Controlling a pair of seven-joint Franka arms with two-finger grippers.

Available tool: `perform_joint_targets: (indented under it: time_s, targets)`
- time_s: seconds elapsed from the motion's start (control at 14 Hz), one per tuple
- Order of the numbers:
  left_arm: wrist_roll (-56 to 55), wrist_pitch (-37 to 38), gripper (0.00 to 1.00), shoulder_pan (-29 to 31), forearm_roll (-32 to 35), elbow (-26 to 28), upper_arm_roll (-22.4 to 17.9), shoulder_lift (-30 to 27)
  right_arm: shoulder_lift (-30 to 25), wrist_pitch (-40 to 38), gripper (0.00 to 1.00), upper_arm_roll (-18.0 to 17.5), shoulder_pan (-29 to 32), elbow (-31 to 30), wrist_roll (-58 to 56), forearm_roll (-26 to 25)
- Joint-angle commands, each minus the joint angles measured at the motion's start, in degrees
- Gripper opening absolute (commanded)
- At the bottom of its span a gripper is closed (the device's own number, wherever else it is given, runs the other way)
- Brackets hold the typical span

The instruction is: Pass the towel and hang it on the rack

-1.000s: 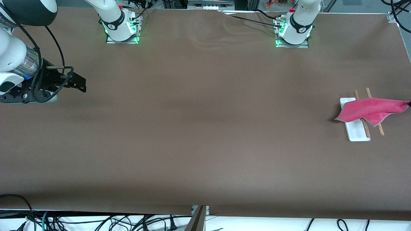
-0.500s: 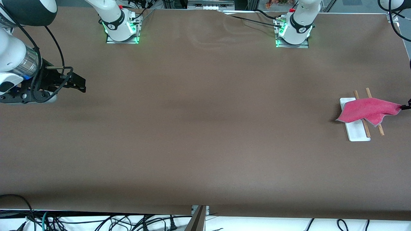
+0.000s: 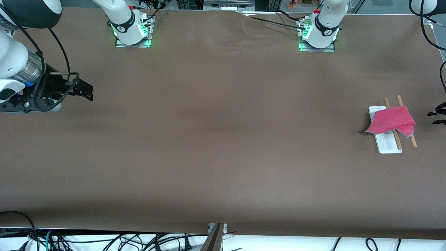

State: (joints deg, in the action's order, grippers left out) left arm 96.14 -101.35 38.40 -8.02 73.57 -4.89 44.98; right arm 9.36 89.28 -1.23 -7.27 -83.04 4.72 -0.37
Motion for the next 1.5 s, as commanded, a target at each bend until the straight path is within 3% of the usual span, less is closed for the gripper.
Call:
perform_joint_targets:
  time_s: [0.0,0.36,0.64,1.07,1.43]
  targets:
    - [1.3,0.2,1.00,0.3,-0.9,-2.2,0.1,0.5,0.0,-0.1,1.00,-0.1,0.1,0.7,0.9,-0.1]
    - [0.8,3.9,1.00,-1.1,0.0,-7.2,0.5,-3.6,0.0,-0.1,1.00,-0.1,0.1,0.7,0.9,-0.1]
    - [-2.3,10.1,1.00,-8.8,0.9,-7.3,0.7,-11.5,0.0,-0.1,1.00,-0.1,0.1,0.7,0.9,-0.1]
    - [-26.8,18.6,1.00,-23.3,3.6,-6.8,0.9,-16.2,0.0,-0.1,1.00,-0.1,0.1,0.7,0.9,-0.1]
    - [-47.4,21.6,1.00,-28.7,3.4,-1.0,4.2,-20.7,0.0,-0.1,1.00,-0.1,0.1,0.7,0.9,-0.1]
